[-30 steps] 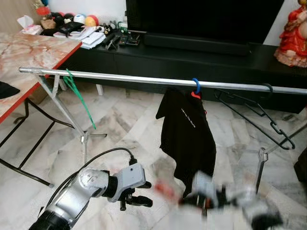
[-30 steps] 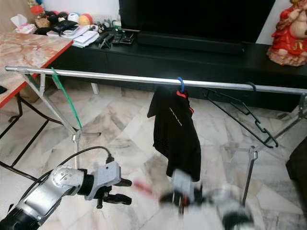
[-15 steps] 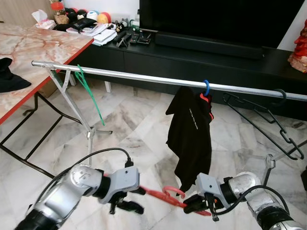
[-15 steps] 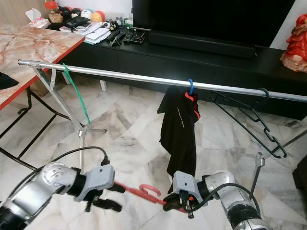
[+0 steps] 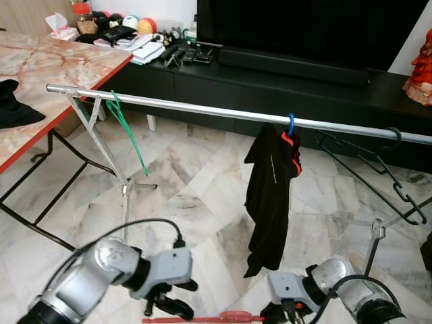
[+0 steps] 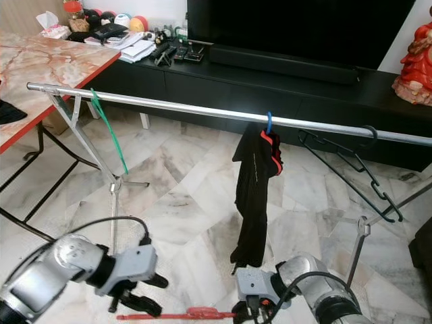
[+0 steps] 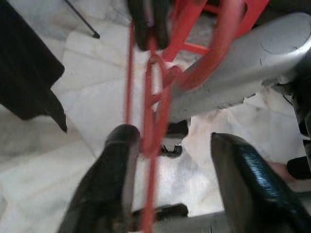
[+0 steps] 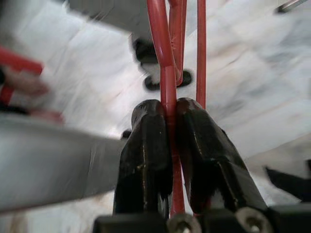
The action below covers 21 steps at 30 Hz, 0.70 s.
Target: Hang hanger
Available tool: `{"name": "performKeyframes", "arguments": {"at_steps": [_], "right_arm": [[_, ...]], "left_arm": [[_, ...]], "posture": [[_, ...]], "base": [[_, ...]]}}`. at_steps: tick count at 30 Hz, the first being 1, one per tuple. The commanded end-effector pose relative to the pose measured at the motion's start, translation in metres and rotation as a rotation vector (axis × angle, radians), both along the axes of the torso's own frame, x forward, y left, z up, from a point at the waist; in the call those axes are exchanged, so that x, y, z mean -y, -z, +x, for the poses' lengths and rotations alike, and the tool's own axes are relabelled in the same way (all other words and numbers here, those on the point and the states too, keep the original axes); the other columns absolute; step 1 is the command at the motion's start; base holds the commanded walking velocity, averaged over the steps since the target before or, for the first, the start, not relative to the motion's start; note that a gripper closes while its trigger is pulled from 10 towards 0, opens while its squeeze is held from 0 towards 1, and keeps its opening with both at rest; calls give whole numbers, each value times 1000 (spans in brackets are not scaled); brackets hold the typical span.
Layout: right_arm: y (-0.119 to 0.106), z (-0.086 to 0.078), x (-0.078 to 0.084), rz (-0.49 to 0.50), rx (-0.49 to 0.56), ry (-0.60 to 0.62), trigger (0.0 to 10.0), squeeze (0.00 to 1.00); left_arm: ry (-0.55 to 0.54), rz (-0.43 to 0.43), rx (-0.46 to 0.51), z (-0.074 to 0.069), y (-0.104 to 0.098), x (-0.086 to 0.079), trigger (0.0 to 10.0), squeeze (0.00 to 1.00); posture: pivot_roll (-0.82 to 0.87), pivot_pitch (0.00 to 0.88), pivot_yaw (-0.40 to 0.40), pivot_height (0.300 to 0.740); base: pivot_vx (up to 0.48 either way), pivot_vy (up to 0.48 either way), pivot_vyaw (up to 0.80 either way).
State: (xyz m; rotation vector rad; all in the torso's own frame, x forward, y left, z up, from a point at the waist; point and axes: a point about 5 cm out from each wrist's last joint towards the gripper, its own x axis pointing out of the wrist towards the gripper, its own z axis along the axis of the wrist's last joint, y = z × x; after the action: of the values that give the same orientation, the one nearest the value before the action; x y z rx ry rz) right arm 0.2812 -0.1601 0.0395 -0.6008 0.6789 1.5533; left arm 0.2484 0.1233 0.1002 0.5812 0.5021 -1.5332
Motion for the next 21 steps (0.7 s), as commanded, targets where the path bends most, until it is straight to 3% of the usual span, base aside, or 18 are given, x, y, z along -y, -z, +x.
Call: {"name": "performKeyframes", "arguments": {"at_steps": [1, 3, 5, 6, 7, 12, 16, 21], "right_arm": [[-6, 6, 0, 27, 31, 39, 10000, 0], [-9, 10, -2, 63, 34, 93, 10000, 0], [-8, 6, -4, 78, 12, 66, 10000, 0], [-7, 4, -5, 79, 2, 49, 10000, 0], [-6, 0, -5, 74, -6, 28, 10000, 0], [-3, -5, -3, 67, -31, 6, 10000, 0], [-4, -7, -2, 67, -44, -4, 10000, 0], [-4, -7, 0, 65, -46, -4, 10000, 0]], "left_arm": [[-2, 35, 10, 0, 5, 3, 10000, 729], [-36, 39, 39, 7, 8, 7, 10000, 820], [-59, 40, 63, 10, 8, 9, 10000, 800], [-65, 41, 78, 12, 8, 9, 10000, 663], [-72, 57, 96, 14, 9, 8, 10000, 0], [-98, 67, 137, 19, 10, 6, 10000, 0], [-164, 9, 206, 29, 2, 12, 10000, 0], [-136, 45, 165, 22, 6, 6, 10000, 0]], "posture": [[-11, 105, -96, 740], [-10, 106, -98, 740], [-11, 110, -103, 740], [-10, 111, -105, 740], [-11, 113, -108, 740], [-14, 120, -115, 740], [-23, 126, -119, 740], [-16, 132, -122, 740]], "base": [[0, 0, 0], [0, 0, 0], [0, 0, 0], [0, 0, 0], [0, 0, 0], [0, 0, 0], [0, 0, 0], [0, 0, 0]]}}
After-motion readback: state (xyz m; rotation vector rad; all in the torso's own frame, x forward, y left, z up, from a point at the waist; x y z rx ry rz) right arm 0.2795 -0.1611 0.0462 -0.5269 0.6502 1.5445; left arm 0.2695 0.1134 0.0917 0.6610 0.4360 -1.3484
